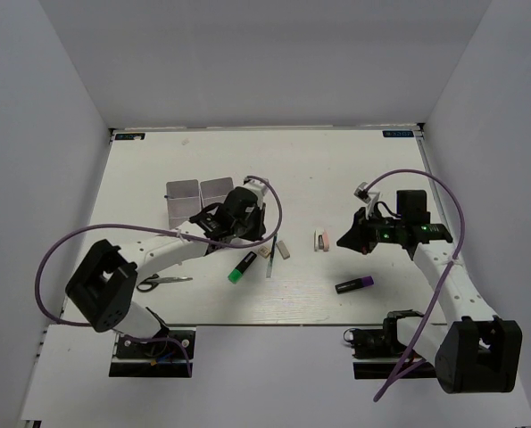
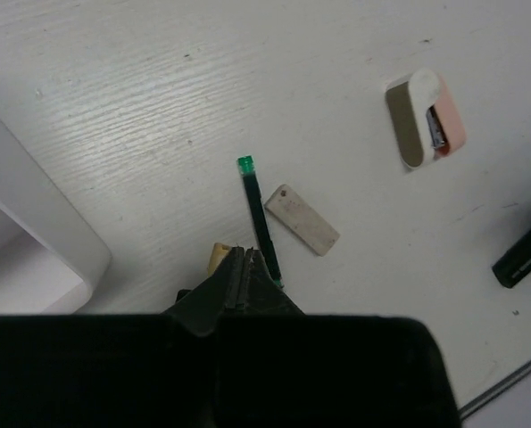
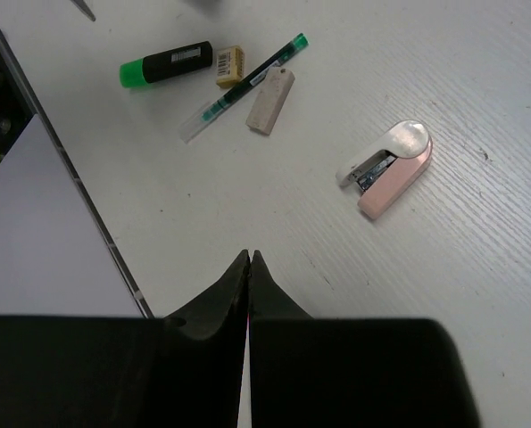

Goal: Sort the stationery into containers
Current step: Move the storage box to the center of the board.

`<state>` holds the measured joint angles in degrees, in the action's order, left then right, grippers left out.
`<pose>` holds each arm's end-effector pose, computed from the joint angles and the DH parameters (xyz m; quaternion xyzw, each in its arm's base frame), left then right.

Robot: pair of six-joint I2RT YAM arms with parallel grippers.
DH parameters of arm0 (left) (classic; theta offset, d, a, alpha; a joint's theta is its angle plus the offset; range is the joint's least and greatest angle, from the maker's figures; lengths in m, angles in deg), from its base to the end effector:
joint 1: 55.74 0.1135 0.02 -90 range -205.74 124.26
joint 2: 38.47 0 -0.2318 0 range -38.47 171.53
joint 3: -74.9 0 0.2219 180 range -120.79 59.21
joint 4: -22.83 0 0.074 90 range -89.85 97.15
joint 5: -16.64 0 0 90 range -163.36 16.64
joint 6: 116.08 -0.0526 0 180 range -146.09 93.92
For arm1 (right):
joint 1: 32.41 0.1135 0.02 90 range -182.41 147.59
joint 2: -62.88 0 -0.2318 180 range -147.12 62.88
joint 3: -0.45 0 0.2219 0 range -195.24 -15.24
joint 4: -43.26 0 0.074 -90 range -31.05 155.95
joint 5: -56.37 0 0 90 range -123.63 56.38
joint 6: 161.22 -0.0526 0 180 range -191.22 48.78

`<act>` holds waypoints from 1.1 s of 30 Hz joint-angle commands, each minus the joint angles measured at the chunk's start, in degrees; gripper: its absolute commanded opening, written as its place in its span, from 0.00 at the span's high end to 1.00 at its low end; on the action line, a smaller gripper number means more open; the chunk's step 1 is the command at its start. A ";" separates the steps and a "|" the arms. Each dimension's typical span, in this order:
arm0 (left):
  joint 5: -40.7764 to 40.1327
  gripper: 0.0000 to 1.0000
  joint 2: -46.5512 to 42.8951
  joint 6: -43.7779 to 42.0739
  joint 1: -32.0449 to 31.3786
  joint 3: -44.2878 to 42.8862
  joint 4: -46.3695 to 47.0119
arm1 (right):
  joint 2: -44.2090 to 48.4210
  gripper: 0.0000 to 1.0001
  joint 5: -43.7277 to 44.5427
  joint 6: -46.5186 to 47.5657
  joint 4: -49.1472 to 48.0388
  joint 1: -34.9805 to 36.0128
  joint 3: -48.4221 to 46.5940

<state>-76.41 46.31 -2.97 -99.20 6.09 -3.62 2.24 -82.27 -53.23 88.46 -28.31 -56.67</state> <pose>0.2238 -0.2082 0.1979 0.1510 0.9022 -0.2009 0.3505 0.1962 0.0536 0.2202 -0.3059 0.8092 0.3437 0.3655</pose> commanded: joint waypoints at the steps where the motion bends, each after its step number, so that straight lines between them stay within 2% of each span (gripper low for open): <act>1: -7.32 0.99 0.65 0.80 -1.62 -0.49 1.27 | 1.05 1.00 0.74 -1.39 -2.10 -0.06 0.38; 8: -17.58 0.99 3.91 -2.98 -3.56 0.21 -0.04 | 2.02 1.00 0.74 -1.30 -1.83 -0.32 0.21; 15: -23.13 0.99 4.79 -5.36 -3.56 1.35 -0.31 | 2.46 1.00 0.39 -1.39 -2.01 -0.32 0.47; 27: -30.17 1.00 5.84 -5.36 -3.47 -0.22 -6.19 | 2.54 1.00 1.18 -1.39 -1.92 -0.49 0.47; 33: -30.44 1.00 5.58 -5.27 -2.86 -0.14 -6.72 | 2.55 1.00 1.36 -1.39 -1.83 -0.41 0.30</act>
<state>-103.84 52.32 -8.04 -102.57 6.99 -8.71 3.73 -81.26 -54.34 87.46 -28.33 -56.58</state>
